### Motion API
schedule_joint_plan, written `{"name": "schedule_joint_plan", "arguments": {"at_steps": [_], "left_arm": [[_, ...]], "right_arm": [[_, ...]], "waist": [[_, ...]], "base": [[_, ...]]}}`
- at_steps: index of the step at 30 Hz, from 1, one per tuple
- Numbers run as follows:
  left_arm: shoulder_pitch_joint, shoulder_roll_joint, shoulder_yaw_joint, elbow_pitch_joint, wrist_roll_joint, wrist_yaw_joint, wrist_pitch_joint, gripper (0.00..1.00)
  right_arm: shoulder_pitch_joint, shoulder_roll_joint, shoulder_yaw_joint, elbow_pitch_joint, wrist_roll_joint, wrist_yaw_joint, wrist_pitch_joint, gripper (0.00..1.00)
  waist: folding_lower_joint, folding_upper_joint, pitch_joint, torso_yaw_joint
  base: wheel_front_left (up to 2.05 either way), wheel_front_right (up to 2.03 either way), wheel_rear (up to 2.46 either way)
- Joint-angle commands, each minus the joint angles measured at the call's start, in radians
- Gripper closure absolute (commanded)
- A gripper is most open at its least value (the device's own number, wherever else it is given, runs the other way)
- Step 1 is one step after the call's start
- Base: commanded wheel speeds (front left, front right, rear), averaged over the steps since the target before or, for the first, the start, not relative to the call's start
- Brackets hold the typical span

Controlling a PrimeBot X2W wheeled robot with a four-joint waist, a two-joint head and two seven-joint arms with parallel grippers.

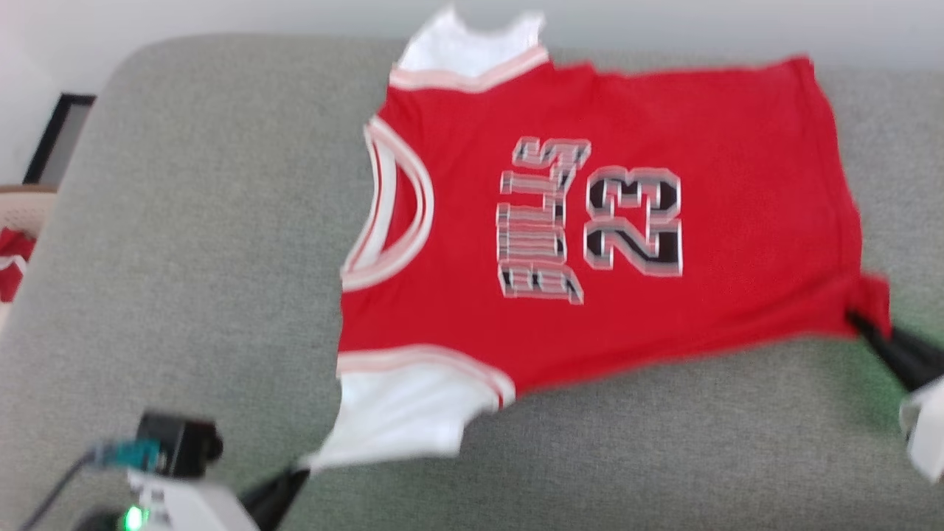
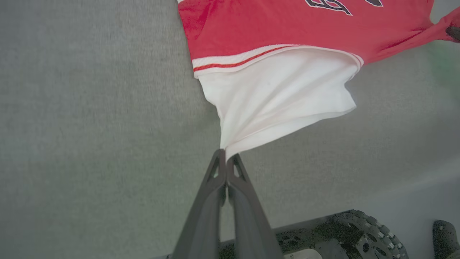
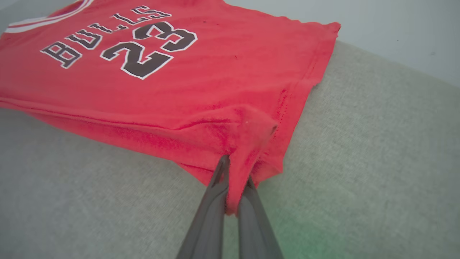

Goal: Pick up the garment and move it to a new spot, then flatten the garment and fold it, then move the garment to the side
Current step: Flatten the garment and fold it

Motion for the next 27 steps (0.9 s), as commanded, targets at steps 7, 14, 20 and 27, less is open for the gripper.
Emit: {"name": "schedule_joint_plan", "arguments": {"at_steps": [7, 14, 20, 27], "left_arm": [[0.192, 0.049, -0.022, -0.120, -0.094, 0.133, -0.131, 1.00], [0.167, 0.104, 0.018, -0.164, -0.045, 0.176, -0.175, 1.00], [0.068, 0.146, 0.047, -0.169, 0.044, 0.162, -0.130, 1.00], [-0.140, 0.125, 0.084, -0.072, 0.199, 0.059, 0.011, 1.00]], "right_arm": [[0.282, -0.033, -0.074, -0.104, 0.006, -0.001, -0.026, 1.00], [0.407, -0.001, -0.200, -0.183, -0.044, -0.001, -0.011, 1.00], [0.399, 0.040, -0.310, -0.260, -0.086, -0.001, 0.061, 1.00], [0.316, 0.112, -0.443, -0.303, -0.152, -0.001, 0.219, 1.00]], "waist": [[0.0000, 0.0000, -0.065, -0.014], [0.0000, 0.0000, -0.044, -0.044], [0.0000, 0.0000, -0.023, -0.076], [0.0000, 0.0000, 0.023, -0.101]], "base": [[0.00, 0.00, 0.00], [0.00, 0.00, 0.00], [0.00, 0.00, 0.00], [0.00, 0.00, 0.00]]}}
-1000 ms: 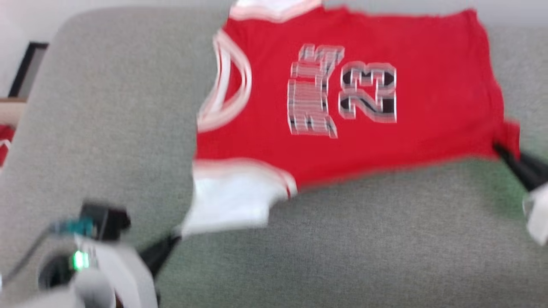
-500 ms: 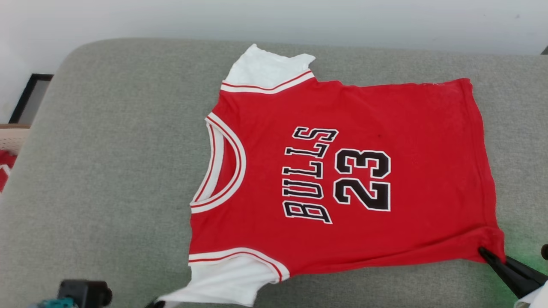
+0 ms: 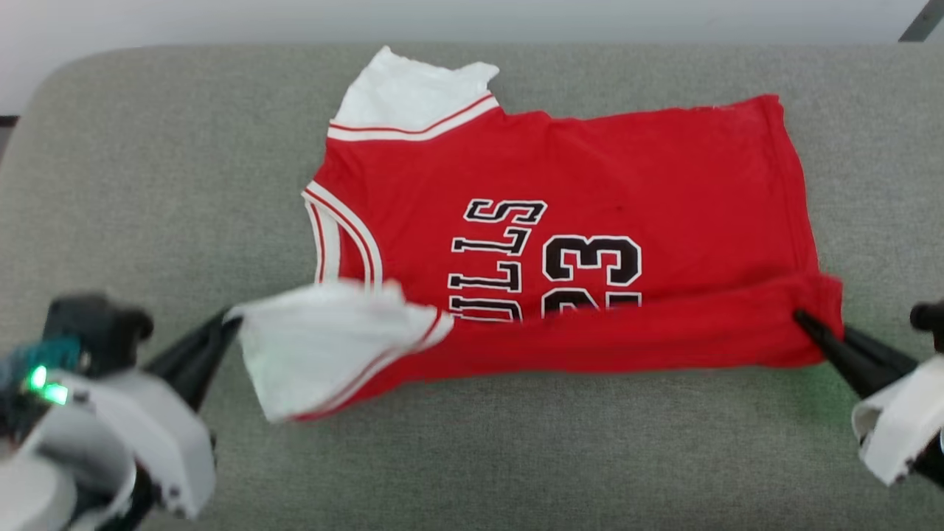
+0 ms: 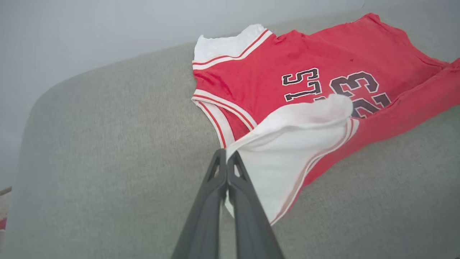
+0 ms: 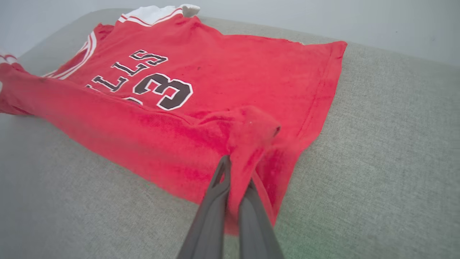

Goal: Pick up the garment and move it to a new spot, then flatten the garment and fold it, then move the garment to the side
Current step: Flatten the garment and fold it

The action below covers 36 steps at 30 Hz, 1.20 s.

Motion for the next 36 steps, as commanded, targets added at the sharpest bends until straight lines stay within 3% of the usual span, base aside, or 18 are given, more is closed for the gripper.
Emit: {"name": "schedule_joint_plan", "arguments": {"at_steps": [1, 6, 12, 16, 22, 24, 27, 28, 29, 31, 32, 36], "left_arm": [[-0.029, -0.021, 0.003, 0.021, 0.015, -0.022, 0.016, 1.00], [-0.160, -0.133, -0.008, 0.202, 0.079, -0.153, 0.109, 1.00], [-0.226, -0.272, -0.037, 0.440, 0.059, -0.287, 0.167, 1.00], [-0.231, -0.340, -0.055, 0.569, 0.029, -0.354, 0.192, 1.00], [-0.237, -0.398, -0.068, 0.682, -0.004, -0.408, 0.221, 1.00], [-0.236, -0.412, -0.059, 0.701, -0.031, -0.410, 0.229, 0.89], [-0.243, -0.415, -0.046, 0.710, -0.055, -0.411, 0.240, 0.56], [-0.247, -0.415, -0.040, 0.706, -0.057, -0.413, 0.238, 0.35], [-0.250, -0.412, -0.035, 0.703, -0.062, -0.410, 0.236, 0.00], [-0.250, -0.408, -0.024, 0.694, -0.077, -0.402, 0.235, 0.00], [-0.250, -0.403, -0.021, 0.687, -0.080, -0.398, 0.237, 0.00], [-0.244, -0.376, -0.009, 0.646, -0.086, -0.373, 0.238, 0.00]], "right_arm": [[-0.016, 0.012, -0.014, 0.005, -0.010, -0.001, 0.016, 1.00], [-0.086, 0.078, -0.054, 0.052, -0.048, -0.001, 0.130, 1.00], [-0.163, 0.138, -0.042, 0.123, -0.053, -0.001, 0.224, 1.00], [-0.193, 0.164, -0.027, 0.158, -0.056, -0.001, 0.268, 1.00], [-0.219, 0.179, -0.011, 0.178, -0.039, -0.001, 0.305, 1.00], [-0.223, 0.176, -0.007, 0.178, -0.034, -0.001, 0.320, 1.00], [-0.232, 0.169, -0.009, 0.180, -0.029, -0.001, 0.335, 1.00], [-0.234, 0.167, -0.009, 0.182, -0.029, -0.001, 0.340, 0.96], [-0.236, 0.166, -0.011, 0.183, -0.028, -0.001, 0.343, 0.85], [-0.242, 0.165, -0.015, 0.185, -0.033, -0.001, 0.346, 0.50], [-0.245, 0.165, -0.015, 0.186, -0.034, -0.001, 0.349, 0.02], [-0.251, 0.168, -0.024, 0.193, -0.032, -0.001, 0.353, 0.00]], "waist": [[0.0000, 0.0000, 0.026, -0.008], [0.0000, 0.0000, 0.068, -0.007], [0.0000, 0.0000, 0.107, -0.009], [0.0000, 0.0000, 0.122, -0.011], [0.0000, 0.0000, 0.126, -0.008], [0.0000, 0.0000, 0.121, -0.005], [0.0000, 0.0000, 0.111, 0.002], [0.0000, 0.0000, 0.106, 0.005], [0.0000, 0.0000, 0.102, 0.008], [0.0000, 0.0000, 0.092, 0.013], [0.0000, 0.0000, 0.087, 0.016], [0.0000, 0.0000, 0.065, 0.023]], "base": [[0.00, 0.00, 0.00], [0.00, 0.00, 0.00], [0.00, 0.00, 0.00], [0.00, 0.00, 0.00], [0.00, 0.00, 0.00], [0.00, 0.00, 0.00], [0.00, 0.00, 0.00], [0.00, 0.00, 0.00], [0.00, 0.00, 0.00], [0.00, 0.00, 0.00], [0.00, 0.00, 0.00], [0.00, 0.00, 0.00]]}}
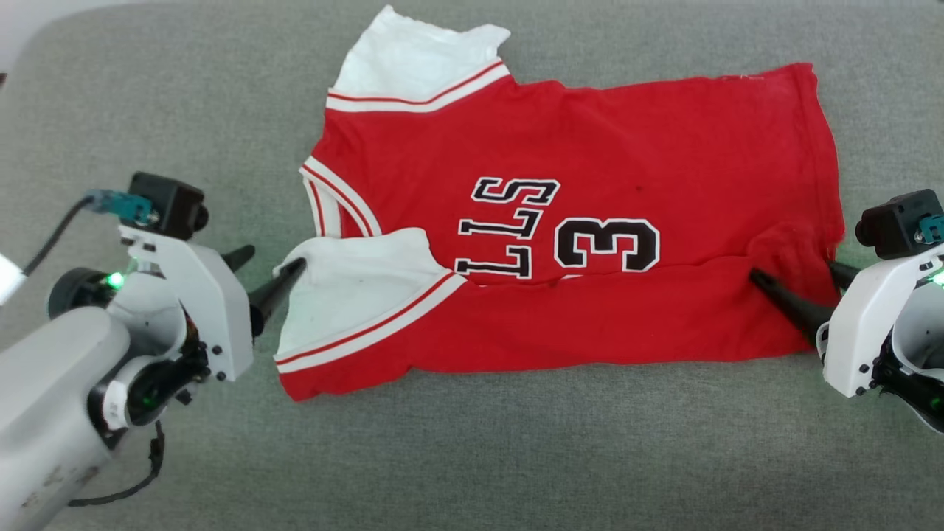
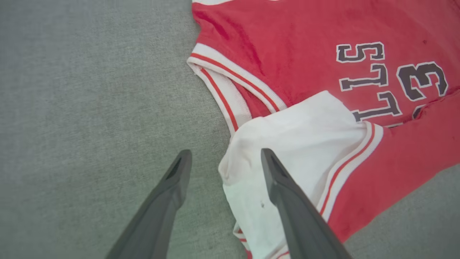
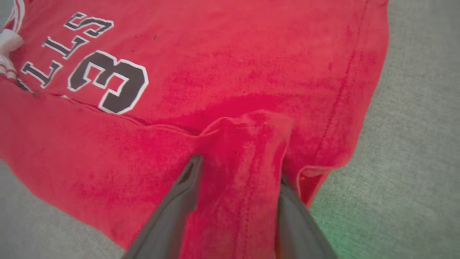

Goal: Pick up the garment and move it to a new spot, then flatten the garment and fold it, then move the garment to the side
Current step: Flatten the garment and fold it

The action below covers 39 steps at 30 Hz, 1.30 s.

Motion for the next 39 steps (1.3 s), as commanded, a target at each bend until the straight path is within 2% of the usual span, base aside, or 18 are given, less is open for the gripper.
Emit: {"name": "schedule_joint_plan", "arguments": {"at_steps": [1, 7, 10, 13, 20, 25, 29, 30, 31, 32, 37, 39], "left_arm": [[0.008, 0.010, 0.004, -0.016, -0.003, 0.015, -0.004, 0.00], [0.086, 0.058, 0.003, -0.122, -0.071, 0.096, 0.031, 0.00], [0.132, 0.079, -0.003, -0.151, -0.098, 0.140, 0.037, 0.00], [0.174, 0.085, -0.006, -0.158, -0.129, 0.165, 0.034, 0.00], [0.237, 0.079, 0.003, -0.121, -0.191, 0.172, 0.018, 0.00], [0.265, 0.064, 0.000, -0.084, -0.224, 0.155, 0.031, 0.00], [0.279, 0.029, -0.010, -0.053, -0.254, 0.133, 0.060, 0.00], [0.281, 0.018, -0.014, -0.044, -0.266, 0.125, 0.074, 0.39], [0.281, 0.018, -0.014, -0.044, -0.266, 0.125, 0.074, 0.39], [0.281, 0.008, -0.015, -0.037, -0.274, 0.114, 0.081, 1.00], [0.261, -0.009, -0.025, -0.004, -0.262, 0.090, 0.102, 1.00], [0.248, -0.022, -0.026, 0.003, -0.257, 0.085, 0.107, 1.00]], "right_arm": [[-0.006, 0.003, -0.008, 0.003, -0.009, -0.001, 0.002, 0.00], [0.009, 0.017, -0.069, -0.019, -0.032, -0.001, -0.040, 0.00], [0.031, 0.034, -0.130, -0.046, -0.073, -0.001, -0.077, 0.00], [0.059, 0.055, -0.208, -0.096, -0.125, -0.001, -0.127, 0.00], [0.193, 0.153, -0.420, -0.255, -0.243, -0.001, -0.157, 0.00], [0.309, 0.238, -0.552, -0.391, -0.296, -0.001, -0.103, 0.00], [0.398, 0.303, -0.631, -0.486, -0.335, -0.001, -0.032, 0.00], [0.419, 0.319, -0.646, -0.503, -0.336, -0.001, -0.009, 0.00], [0.419, 0.319, -0.646, -0.503, -0.336, -0.001, -0.009, 0.00], [0.436, 0.335, -0.659, -0.521, -0.339, -0.001, 0.012, 0.00], [0.488, 0.391, -0.668, -0.572, -0.333, -0.001, 0.134, 0.00], [0.490, 0.388, -0.656, -0.574, -0.331, -0.001, 0.190, 0.00]], "waist": [[0.0000, 0.0000, -0.017, 0.007], [0.0000, 0.0000, -0.047, -0.005], [0.0000, 0.0000, -0.055, -0.019], [0.0000, 0.0000, -0.057, -0.036], [0.0000, 0.0000, -0.045, -0.078], [0.0000, 0.0000, -0.033, -0.100], [0.0000, 0.0000, -0.024, -0.108], [0.0000, 0.0000, -0.022, -0.109], [0.0000, 0.0000, -0.022, -0.109], [0.0000, 0.0000, -0.020, -0.110], [0.0000, 0.0000, -0.003, -0.114], [0.0000, 0.0000, 0.005, -0.111]], "base": [[0.00, 0.00, 0.00], [0.00, 0.00, 0.00], [0.00, 0.00, 0.00], [0.00, 0.00, 0.00], [0.00, 0.00, 0.00], [0.00, 0.00, 0.00], [0.00, 0.00, 0.00], [0.00, 0.00, 0.00], [0.00, 0.00, 0.00], [0.00, 0.00, 0.00], [0.00, 0.00, 0.00], [0.00, 0.00, 0.00]]}}
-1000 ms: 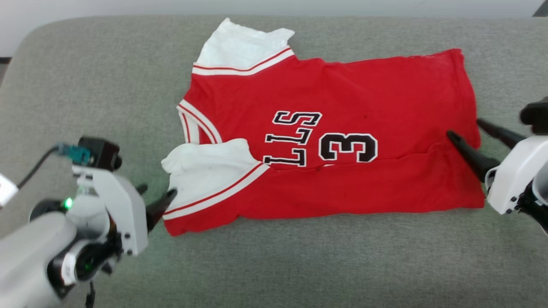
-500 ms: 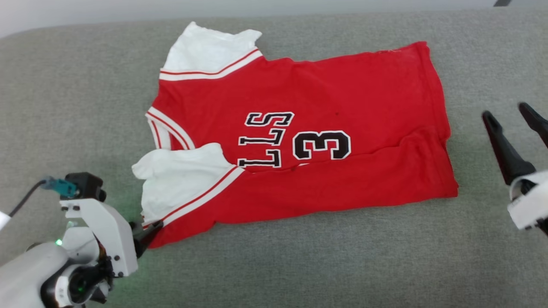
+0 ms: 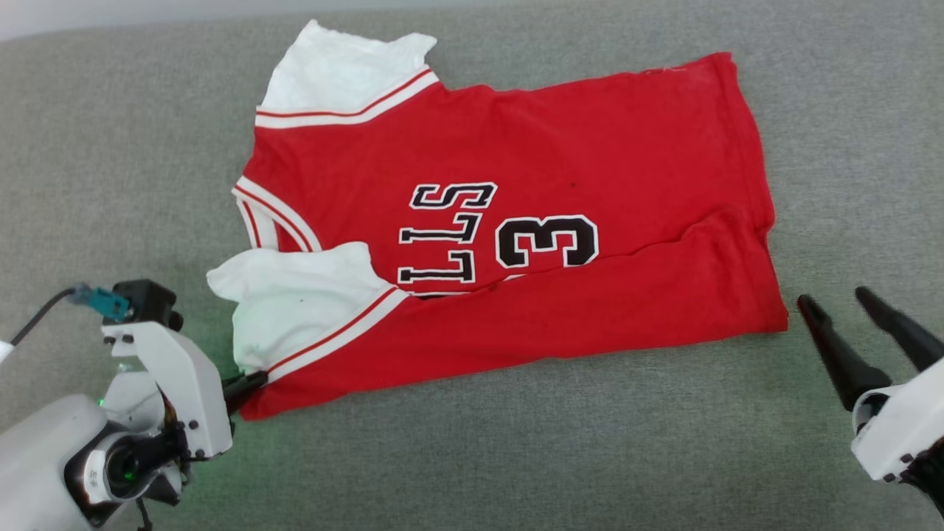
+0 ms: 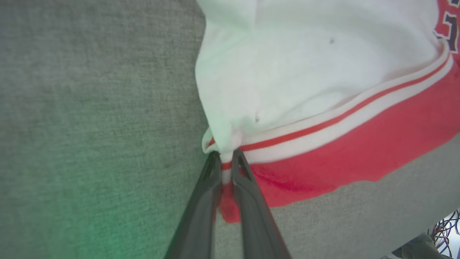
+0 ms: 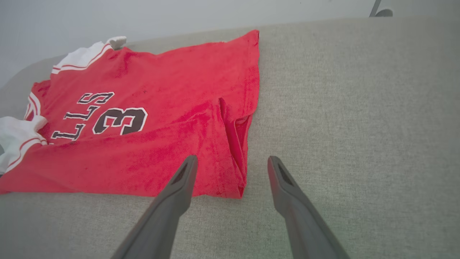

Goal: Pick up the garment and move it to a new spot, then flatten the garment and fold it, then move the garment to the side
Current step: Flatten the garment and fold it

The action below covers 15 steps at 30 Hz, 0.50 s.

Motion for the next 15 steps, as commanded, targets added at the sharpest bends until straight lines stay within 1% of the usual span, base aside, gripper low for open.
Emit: {"name": "schedule_joint_plan", "arguments": {"at_steps": [1, 2, 5, 7, 11, 15], "left_arm": [[0.023, -0.069, -0.040, 0.016, 0.009, -0.004, 0.010, 1.00], [0.012, -0.081, -0.037, 0.022, 0.013, -0.012, 0.008, 1.00], [-0.009, -0.099, -0.041, 0.032, 0.031, -0.024, 0.010, 1.00], [-0.014, -0.105, -0.042, 0.035, 0.034, -0.028, 0.010, 1.00], [-0.040, -0.133, -0.045, 0.044, 0.054, -0.047, 0.010, 1.00], [-0.060, -0.150, -0.044, 0.046, 0.070, -0.062, 0.001, 1.00]], "right_arm": [[-0.004, 0.006, 0.000, 0.002, 0.015, 0.000, 0.015, 0.00], [-0.027, 0.008, 0.007, 0.020, 0.016, 0.000, 0.070, 0.00], [-0.066, 0.011, 0.006, 0.061, 0.015, 0.000, 0.132, 0.00], [-0.077, 0.007, 0.008, 0.078, 0.008, 0.000, 0.153, 0.00], [-0.133, -0.001, 0.008, 0.157, -0.018, 0.000, 0.222, 0.00], [-0.184, 0.007, 0.003, 0.242, -0.037, 0.000, 0.269, 0.00]], "waist": [[0.0001, 0.0000, 0.007, 0.004], [0.0001, 0.0000, 0.013, 0.010], [0.0001, 0.0000, 0.025, 0.026], [0.0001, 0.0000, 0.028, 0.031], [0.0001, 0.0000, 0.043, 0.057], [0.0001, 0.0000, 0.057, 0.078]], "base": [[0.00, 0.00, 0.00], [0.00, 0.00, 0.00], [0.00, 0.00, 0.00], [0.00, 0.00, 0.00], [0.00, 0.00, 0.00], [0.00, 0.00, 0.00]]}}
